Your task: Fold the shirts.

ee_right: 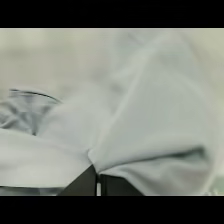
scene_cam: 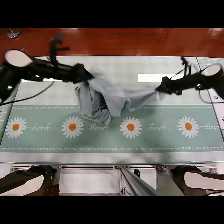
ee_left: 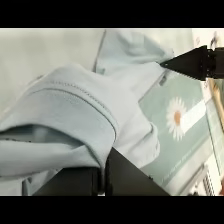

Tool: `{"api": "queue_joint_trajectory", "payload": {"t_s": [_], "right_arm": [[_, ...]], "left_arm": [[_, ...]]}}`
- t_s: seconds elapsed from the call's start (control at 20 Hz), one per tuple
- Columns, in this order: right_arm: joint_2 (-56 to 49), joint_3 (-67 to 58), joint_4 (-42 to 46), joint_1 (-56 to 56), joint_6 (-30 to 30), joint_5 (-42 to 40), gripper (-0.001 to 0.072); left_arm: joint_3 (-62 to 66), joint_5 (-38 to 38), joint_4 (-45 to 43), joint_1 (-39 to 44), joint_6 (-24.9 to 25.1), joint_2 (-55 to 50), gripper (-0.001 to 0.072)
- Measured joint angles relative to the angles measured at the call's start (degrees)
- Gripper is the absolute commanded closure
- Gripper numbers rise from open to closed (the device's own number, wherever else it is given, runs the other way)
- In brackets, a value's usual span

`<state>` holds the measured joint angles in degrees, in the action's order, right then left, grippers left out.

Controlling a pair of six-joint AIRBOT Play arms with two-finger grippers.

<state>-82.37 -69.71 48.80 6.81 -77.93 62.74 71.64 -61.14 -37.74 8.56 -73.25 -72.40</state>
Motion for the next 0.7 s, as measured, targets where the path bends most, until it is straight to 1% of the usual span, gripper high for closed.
{"api": "queue_joint_trajectory", "payload": {"t_s": [0.25,0.4,0.55,0.7], "right_arm": [[8.52,-23.26,-0.22,-0.09,0.72,3.28,0.0689],[16.81,-32.52,1.03,-0.11,1.38,5.05,0.0689],[25.99,-36.13,3.21,-0.11,2.16,8.13,0.0689],[33.16,-37.44,4.85,-0.11,2.69,11.58,0.0688]], "left_arm": [[11.06,-0.26,0.22,-5.88,0.17,9.14,0.0683],[16.31,-2.34,0.00,-9.09,-0.31,15.17,0.0683],[18.43,-8.85,-0.42,-10.49,-1.09,20.87,0.0683],[19.23,-17.53,-0.61,-11.06,-1.66,25.81,0.0683]]}}
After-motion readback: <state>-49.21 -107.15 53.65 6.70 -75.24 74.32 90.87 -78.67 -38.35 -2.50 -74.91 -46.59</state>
